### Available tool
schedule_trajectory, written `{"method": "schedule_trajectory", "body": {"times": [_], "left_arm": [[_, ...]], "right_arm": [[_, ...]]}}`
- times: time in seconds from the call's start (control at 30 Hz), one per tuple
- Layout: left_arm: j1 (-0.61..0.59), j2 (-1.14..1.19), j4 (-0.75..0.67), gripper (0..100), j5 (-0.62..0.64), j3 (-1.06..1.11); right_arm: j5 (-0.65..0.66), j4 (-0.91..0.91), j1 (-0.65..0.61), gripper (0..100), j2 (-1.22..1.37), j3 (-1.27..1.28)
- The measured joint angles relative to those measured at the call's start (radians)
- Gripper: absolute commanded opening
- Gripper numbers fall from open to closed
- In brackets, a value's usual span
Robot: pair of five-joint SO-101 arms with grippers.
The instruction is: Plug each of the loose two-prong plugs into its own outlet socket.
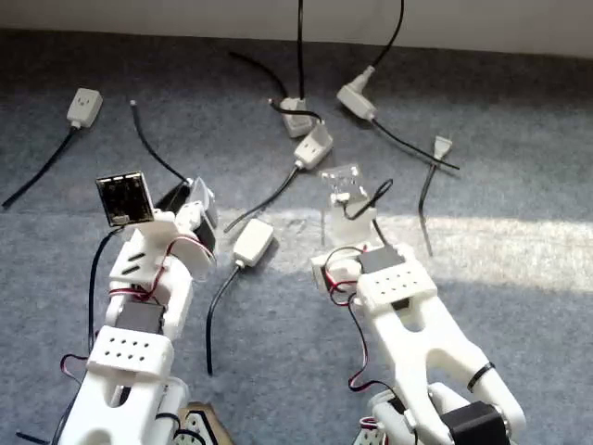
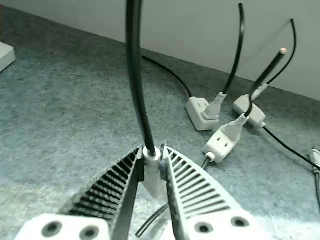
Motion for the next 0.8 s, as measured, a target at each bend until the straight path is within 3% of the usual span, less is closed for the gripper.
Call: {"method": "schedule_trajectory", "body": {"times": [0.27, 0.5, 0.8], "left_arm": [[0.209, 0.0, -0.092, 1, 0.0, 0.0], [0.226, 0.091, -0.132, 1, 0.0, 0.003], [0.256, 0.364, -0.393, 1, -0.006, 0.003]], "right_arm": [[0.0, -0.169, 0.002, 20.9, -0.009, 0.163], [-0.003, -0.21, 0.061, 20.9, -0.011, 0.172], [-0.069, -0.219, 0.147, 20.9, -0.011, 0.172]]}}
